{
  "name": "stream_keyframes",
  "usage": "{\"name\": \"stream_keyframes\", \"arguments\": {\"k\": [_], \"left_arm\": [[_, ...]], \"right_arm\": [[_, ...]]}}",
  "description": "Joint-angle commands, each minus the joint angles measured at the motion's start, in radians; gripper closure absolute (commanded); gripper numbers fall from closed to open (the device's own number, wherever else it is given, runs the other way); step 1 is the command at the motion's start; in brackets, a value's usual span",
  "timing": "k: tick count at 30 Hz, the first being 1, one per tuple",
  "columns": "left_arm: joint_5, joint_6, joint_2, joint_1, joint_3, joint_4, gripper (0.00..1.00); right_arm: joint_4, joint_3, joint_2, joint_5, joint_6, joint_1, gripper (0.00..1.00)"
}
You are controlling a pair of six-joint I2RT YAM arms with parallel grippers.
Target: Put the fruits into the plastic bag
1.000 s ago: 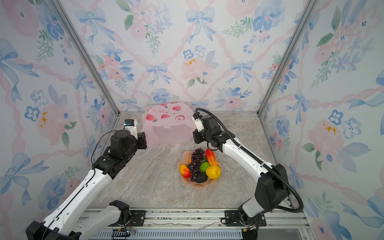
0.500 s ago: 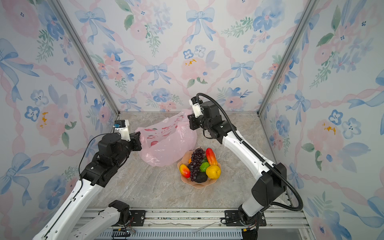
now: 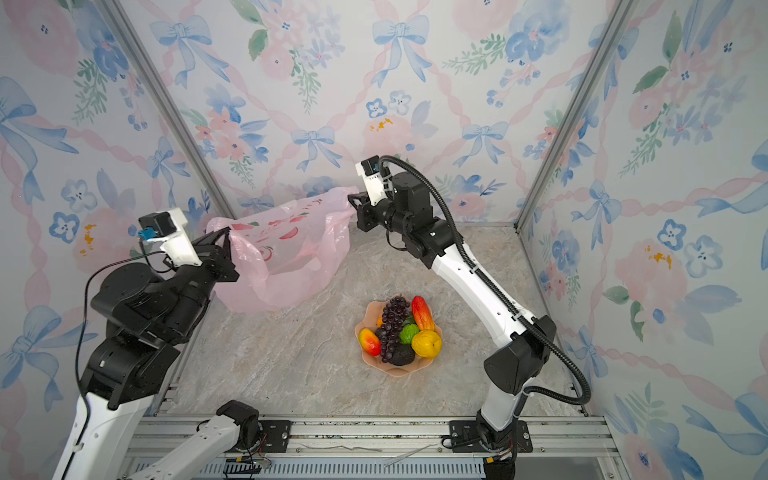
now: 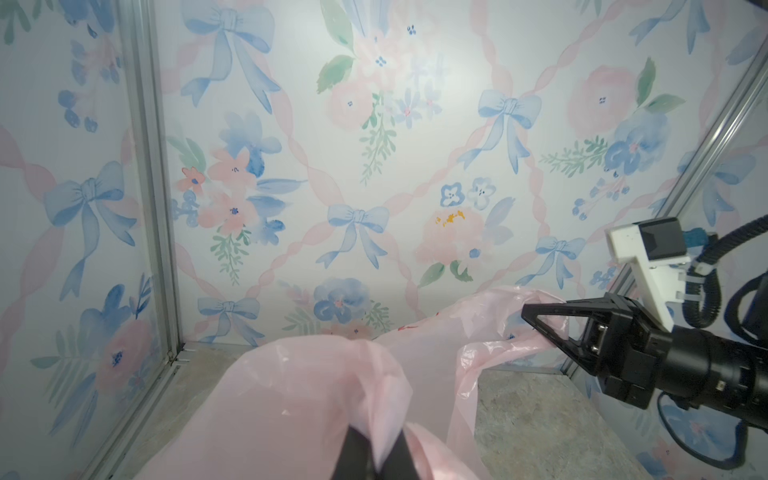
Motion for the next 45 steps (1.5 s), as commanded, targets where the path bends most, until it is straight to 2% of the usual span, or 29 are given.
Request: {"name": "stream_keyframes", "arguments": {"k": [1, 3, 7, 10, 13, 18, 22, 31, 33, 38, 45], "left_arm": [[0.008, -0.028, -0.061, 0.006, -0.124, -0.026, 1.00], [0.035, -0.090, -0.104, 0.007, -0.258, -0.025, 1.00], [0.099, -0.260, -0.201, -0.004, -0.523, -0.010, 1.00], [0.095, -0.325, -0.259, -0.025, -0.658, 0.000, 1.00], [0.094, -0.368, -0.286, -0.042, -0.729, -0.001, 1.00], [0.085, -0.424, -0.260, -0.081, -0.773, -0.001, 1.00], [0.050, -0.425, -0.214, -0.121, -0.753, 0.000, 1.00], [0.063, -0.478, -0.143, -0.214, -0.731, 0.045, 1.00], [0.058, -0.492, -0.143, -0.239, -0.730, 0.053, 1.00], [0.055, -0.520, -0.109, -0.295, -0.720, 0.084, 1.00], [0.034, -0.522, -0.018, -0.381, -0.686, 0.120, 1.00]], "right_arm": [[0.080, -0.116, -0.027, -0.031, -0.016, -0.032, 1.00], [0.103, -0.199, -0.017, -0.042, -0.008, -0.056, 1.00], [0.037, -0.285, 0.042, -0.024, -0.045, -0.080, 1.00], [0.002, -0.324, 0.070, 0.004, -0.066, -0.089, 1.00], [0.006, -0.370, 0.077, 0.021, -0.063, -0.102, 1.00], [0.030, -0.422, 0.071, 0.014, -0.038, -0.123, 1.00], [0.012, -0.425, 0.069, 0.015, -0.047, -0.125, 1.00], [-0.016, -0.436, 0.055, 0.028, -0.022, -0.170, 1.00], [-0.017, -0.446, 0.045, 0.028, -0.009, -0.185, 0.95], [-0.023, -0.483, 0.014, 0.005, 0.041, -0.234, 0.69], [-0.033, -0.540, -0.051, -0.043, 0.092, -0.290, 0.49]]}}
